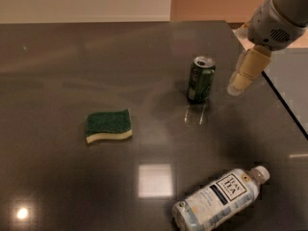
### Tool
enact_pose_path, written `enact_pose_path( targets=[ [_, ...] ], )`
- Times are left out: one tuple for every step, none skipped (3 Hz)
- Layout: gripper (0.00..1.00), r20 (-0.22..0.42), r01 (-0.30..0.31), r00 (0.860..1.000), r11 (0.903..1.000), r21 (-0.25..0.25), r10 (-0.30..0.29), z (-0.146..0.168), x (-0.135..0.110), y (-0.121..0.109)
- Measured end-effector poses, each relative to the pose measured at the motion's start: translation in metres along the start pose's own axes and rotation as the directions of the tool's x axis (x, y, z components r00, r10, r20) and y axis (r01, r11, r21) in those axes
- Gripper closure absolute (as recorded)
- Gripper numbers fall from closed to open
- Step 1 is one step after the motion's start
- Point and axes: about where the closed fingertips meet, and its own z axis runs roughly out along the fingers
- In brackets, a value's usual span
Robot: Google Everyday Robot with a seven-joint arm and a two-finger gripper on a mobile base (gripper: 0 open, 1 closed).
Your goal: Move green can near blue plastic bottle
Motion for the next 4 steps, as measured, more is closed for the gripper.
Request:
enact_pose_path(
  targets=[
    [0.0,0.058,-0.033,0.998,0.9986,-0.042,0.035,0.024,-0.003,-0.014],
    [0.0,0.093,-0.043,0.994,0.997,-0.065,0.049,0.042,-0.01,-0.019],
    [0.0,0.121,-0.04,0.991,0.9958,-0.083,0.05,0.057,-0.02,-0.02],
    [0.0,0.134,-0.029,0.99,0.9945,-0.101,0.042,0.068,-0.029,-0.018]
  ],
)
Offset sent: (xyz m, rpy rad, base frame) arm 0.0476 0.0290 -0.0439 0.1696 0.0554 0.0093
